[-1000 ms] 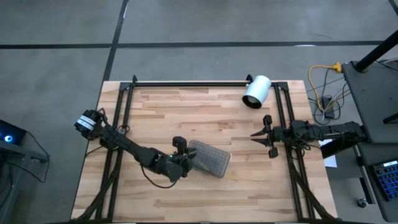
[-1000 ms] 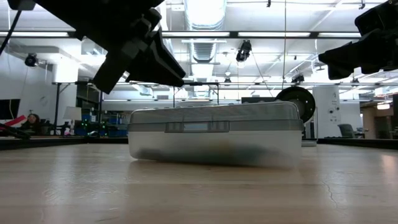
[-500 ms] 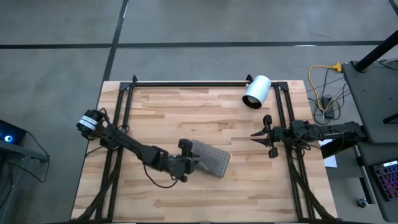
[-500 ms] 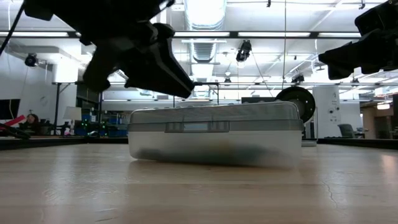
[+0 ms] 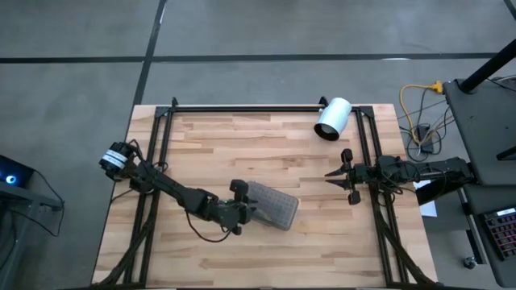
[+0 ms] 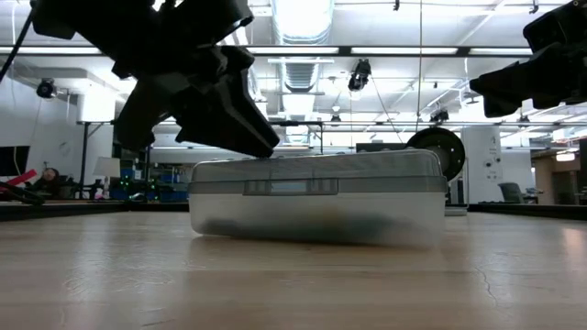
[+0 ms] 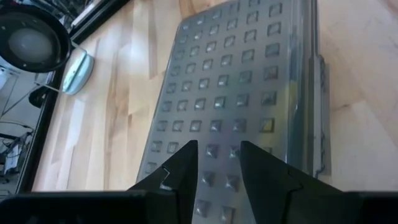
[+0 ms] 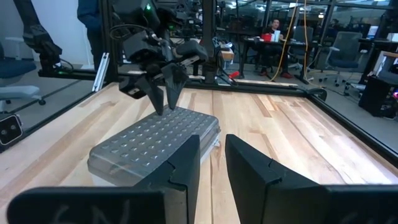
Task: Pick & place school supplies into a supply box
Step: Close the white and black supply box
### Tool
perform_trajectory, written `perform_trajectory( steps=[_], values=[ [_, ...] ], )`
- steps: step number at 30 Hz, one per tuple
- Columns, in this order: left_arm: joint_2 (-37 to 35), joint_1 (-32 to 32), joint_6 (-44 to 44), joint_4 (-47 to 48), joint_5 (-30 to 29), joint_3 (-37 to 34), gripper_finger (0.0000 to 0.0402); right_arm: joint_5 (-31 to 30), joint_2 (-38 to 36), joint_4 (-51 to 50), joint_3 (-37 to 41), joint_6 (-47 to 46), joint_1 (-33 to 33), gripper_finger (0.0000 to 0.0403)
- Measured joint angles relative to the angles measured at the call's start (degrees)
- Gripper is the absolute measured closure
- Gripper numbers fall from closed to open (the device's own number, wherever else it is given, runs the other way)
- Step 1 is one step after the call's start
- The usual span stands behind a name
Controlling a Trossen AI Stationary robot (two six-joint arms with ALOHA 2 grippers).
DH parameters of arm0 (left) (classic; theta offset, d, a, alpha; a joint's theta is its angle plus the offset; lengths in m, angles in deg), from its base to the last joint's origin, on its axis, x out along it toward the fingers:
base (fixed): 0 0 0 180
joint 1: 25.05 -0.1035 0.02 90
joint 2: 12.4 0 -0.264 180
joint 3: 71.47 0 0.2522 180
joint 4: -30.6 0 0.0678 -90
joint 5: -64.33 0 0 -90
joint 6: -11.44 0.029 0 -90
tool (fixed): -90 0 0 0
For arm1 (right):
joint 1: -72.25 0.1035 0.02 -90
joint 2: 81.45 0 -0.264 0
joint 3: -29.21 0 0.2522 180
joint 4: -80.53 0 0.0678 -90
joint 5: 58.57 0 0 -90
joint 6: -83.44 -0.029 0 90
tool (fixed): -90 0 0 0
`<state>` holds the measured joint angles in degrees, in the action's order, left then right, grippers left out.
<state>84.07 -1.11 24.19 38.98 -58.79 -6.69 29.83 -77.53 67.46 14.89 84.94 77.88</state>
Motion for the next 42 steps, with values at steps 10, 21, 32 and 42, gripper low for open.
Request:
perform_trajectory(
  steps=[10, 21, 32, 42],
  values=[
    [0.00, -0.02, -0.88, -0.09, 0.15, -0.61, 0.0297, 0.00, 0.00, 0.00, 0.00, 0.00, -0.01, 0.0335],
    [1.02, -1.29, -2.55, -3.61, 7.49, -1.40, 0.0297, 0.00, 0.00, -0.01, 0.00, 0.00, -0.01, 0.0335],
    [4.50, -1.55, -2.55, -8.23, 7.63, -1.35, 0.0297, 0.02, 0.22, -0.02, -0.01, 0.00, -0.01, 0.0335],
    [4.57, -1.55, -2.43, -8.39, 7.58, -1.44, 0.0297, 0.02, 0.22, 0.00, 0.00, 0.00, -0.01, 0.0335]
  ],
)
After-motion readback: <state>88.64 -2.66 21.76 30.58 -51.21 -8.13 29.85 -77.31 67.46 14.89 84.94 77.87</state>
